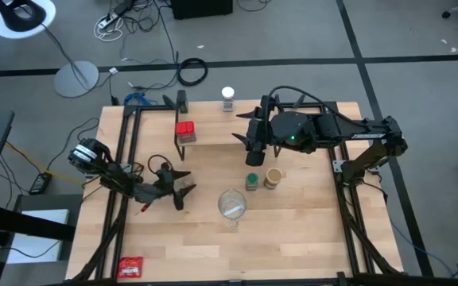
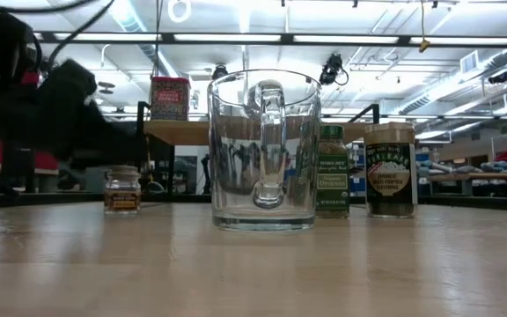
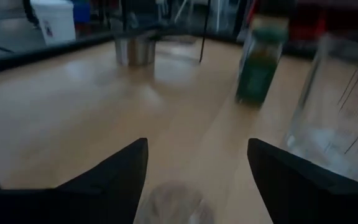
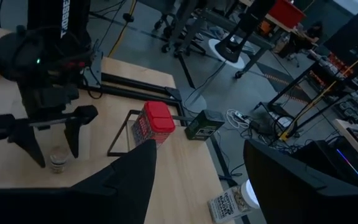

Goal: Shelf spices
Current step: Remove the transparent seasoning bottle from the shelf, then remove the red seasoning can from the shelf

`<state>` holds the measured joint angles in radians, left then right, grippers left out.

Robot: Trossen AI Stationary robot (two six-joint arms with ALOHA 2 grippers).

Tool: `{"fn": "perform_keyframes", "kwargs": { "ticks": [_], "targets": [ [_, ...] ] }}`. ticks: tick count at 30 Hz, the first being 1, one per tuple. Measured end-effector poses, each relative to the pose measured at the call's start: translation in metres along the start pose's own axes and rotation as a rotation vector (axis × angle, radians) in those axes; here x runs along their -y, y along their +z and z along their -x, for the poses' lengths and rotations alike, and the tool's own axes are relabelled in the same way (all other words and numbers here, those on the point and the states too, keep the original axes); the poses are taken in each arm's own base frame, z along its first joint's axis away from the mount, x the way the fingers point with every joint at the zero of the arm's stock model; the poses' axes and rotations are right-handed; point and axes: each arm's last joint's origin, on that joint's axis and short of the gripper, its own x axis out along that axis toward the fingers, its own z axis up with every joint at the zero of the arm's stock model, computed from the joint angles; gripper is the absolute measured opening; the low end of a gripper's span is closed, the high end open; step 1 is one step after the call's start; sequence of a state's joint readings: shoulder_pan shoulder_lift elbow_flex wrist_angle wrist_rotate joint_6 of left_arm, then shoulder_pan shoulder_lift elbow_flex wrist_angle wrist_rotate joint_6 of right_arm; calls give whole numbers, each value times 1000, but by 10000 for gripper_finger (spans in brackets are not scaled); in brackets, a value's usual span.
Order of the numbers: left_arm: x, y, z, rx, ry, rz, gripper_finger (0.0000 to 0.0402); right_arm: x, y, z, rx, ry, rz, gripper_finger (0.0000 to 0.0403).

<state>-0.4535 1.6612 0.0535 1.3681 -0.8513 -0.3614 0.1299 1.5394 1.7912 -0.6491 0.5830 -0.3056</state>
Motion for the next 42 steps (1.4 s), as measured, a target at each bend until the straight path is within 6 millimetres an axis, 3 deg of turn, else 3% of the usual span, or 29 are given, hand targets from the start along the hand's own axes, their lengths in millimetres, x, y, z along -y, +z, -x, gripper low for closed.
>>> {"fn": "perform_keyframes", "kwargs": {
  "ticks": [7,18,24,30,37,42],
  "targets": [
    [0,35,10,200,-13,59,279,0,1,0,4,-2,13,240],
    [11,93,18,391,0,-52,279,1,3,0,27,-9,41,240],
    [39,130,7,255,9,-264,279,0,4,0,48,20,38,240],
    [60,193,0,57,57,-472,279,1,7,0,71,15,24,240],
    [64,266,10,80,128,-578,279,1,7,0,70,15,18,240],
    [61,297,21,70,224,-662,279,0,7,1,68,21,20,233]
  ]
}}
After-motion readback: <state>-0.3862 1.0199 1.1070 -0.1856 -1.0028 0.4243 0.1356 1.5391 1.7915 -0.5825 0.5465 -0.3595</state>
